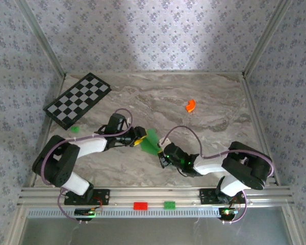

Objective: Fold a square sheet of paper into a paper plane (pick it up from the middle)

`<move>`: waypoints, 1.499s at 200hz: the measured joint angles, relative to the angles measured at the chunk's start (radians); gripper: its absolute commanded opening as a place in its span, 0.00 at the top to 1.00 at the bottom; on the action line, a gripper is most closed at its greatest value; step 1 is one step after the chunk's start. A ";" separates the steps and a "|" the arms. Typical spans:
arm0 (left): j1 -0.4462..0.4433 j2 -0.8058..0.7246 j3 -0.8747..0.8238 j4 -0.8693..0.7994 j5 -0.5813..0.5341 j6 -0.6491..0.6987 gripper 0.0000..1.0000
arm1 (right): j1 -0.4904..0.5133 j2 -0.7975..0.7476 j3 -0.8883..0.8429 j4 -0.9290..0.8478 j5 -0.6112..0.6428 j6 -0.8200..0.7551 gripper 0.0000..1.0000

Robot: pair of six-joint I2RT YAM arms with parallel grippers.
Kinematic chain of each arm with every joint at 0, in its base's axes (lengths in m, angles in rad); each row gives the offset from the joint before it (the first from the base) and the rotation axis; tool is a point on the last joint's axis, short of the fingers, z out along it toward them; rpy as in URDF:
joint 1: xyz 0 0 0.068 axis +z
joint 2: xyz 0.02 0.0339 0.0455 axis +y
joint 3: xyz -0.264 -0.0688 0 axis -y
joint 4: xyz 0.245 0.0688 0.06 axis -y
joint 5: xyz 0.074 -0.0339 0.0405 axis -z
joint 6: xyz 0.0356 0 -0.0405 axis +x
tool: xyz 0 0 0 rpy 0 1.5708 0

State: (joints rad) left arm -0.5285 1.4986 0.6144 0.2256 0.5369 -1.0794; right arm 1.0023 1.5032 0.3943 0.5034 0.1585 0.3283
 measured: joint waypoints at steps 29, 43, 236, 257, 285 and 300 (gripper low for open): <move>0.013 -0.025 0.000 -0.036 -0.018 0.014 0.46 | -0.063 -0.003 -0.006 0.029 -0.126 0.072 1.00; 0.013 -0.026 0.000 -0.048 -0.020 0.017 0.46 | -0.080 -0.004 -0.006 0.040 -0.176 0.098 1.00; 0.013 -0.026 0.000 -0.071 -0.021 0.027 0.70 | -0.198 0.161 -0.039 0.325 -0.478 0.405 1.00; 0.013 -0.024 0.000 -0.065 -0.010 0.030 0.79 | -0.204 0.178 -0.049 0.370 -0.489 0.439 1.00; 0.007 -0.003 0.000 -0.048 0.002 0.036 0.85 | -0.206 0.198 -0.058 0.419 -0.492 0.478 1.00; -0.003 0.016 0.010 -0.046 0.009 0.040 0.88 | -0.206 0.204 -0.065 0.444 -0.490 0.495 1.00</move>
State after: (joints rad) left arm -0.5320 1.5146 0.6239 0.1795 0.5461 -1.0389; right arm 0.7959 1.7077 0.3290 0.9474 -0.3313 0.8230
